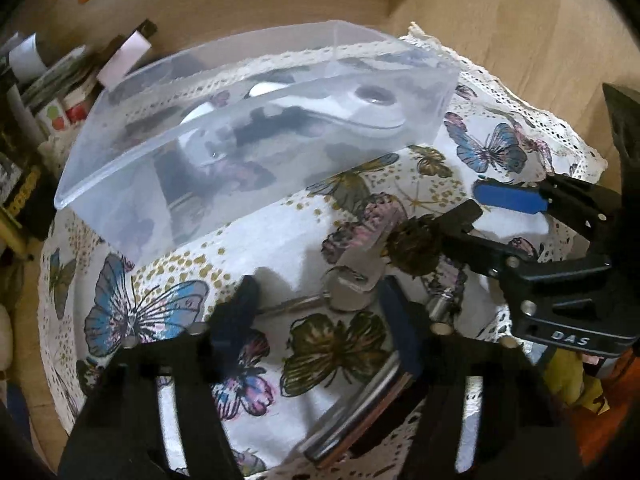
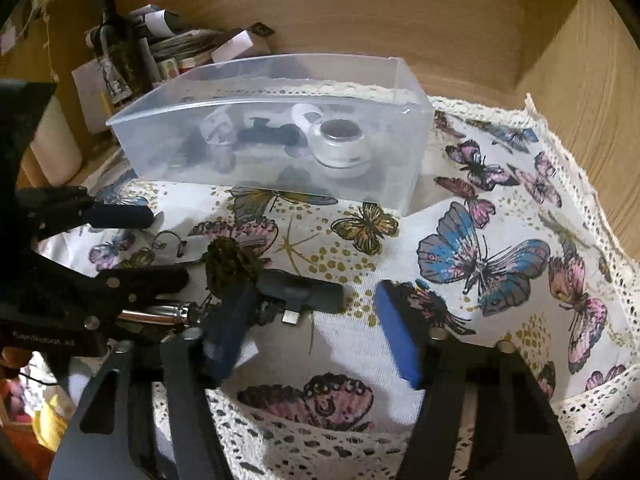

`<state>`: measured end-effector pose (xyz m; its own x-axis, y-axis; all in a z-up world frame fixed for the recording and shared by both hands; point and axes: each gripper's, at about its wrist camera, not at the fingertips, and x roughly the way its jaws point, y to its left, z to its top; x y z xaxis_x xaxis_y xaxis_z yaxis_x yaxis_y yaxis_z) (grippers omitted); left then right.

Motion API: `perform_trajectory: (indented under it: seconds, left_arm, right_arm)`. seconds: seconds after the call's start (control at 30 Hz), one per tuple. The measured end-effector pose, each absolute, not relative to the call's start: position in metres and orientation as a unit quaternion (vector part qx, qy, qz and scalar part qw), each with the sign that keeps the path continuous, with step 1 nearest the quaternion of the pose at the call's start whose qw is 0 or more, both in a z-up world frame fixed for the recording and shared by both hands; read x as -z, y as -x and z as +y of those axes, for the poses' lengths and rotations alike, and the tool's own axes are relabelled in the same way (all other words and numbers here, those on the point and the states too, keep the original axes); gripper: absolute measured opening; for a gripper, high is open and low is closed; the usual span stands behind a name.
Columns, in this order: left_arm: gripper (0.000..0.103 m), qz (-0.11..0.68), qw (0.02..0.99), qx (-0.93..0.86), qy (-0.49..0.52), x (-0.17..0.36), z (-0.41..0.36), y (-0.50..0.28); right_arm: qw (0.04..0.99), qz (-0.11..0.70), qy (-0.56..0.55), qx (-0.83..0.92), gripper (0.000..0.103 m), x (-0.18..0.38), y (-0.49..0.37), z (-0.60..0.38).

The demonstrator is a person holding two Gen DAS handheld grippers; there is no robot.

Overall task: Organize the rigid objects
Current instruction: 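Grasp the black USB adapter with the right tool while the left tool grasps the keys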

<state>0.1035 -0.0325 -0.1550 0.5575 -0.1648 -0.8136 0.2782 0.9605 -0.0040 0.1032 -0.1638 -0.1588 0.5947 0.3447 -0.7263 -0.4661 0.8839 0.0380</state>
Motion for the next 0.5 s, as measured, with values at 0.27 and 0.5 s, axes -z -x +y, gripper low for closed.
perform_trajectory:
  seconds: [0.27,0.5]
  left_arm:
    - [0.024,0.451,0.881,0.137,-0.045,0.153,-0.029,-0.107]
    - [0.024,0.437,0.89,0.122,-0.036,0.148,-0.022,-0.1]
  right_arm:
    - [0.892,0.382,0.07,-0.232,0.041,0.159,-0.105,-0.165]
    - [0.895,0.381,0.053,-0.226,0.041,0.156,-0.104,-0.17]
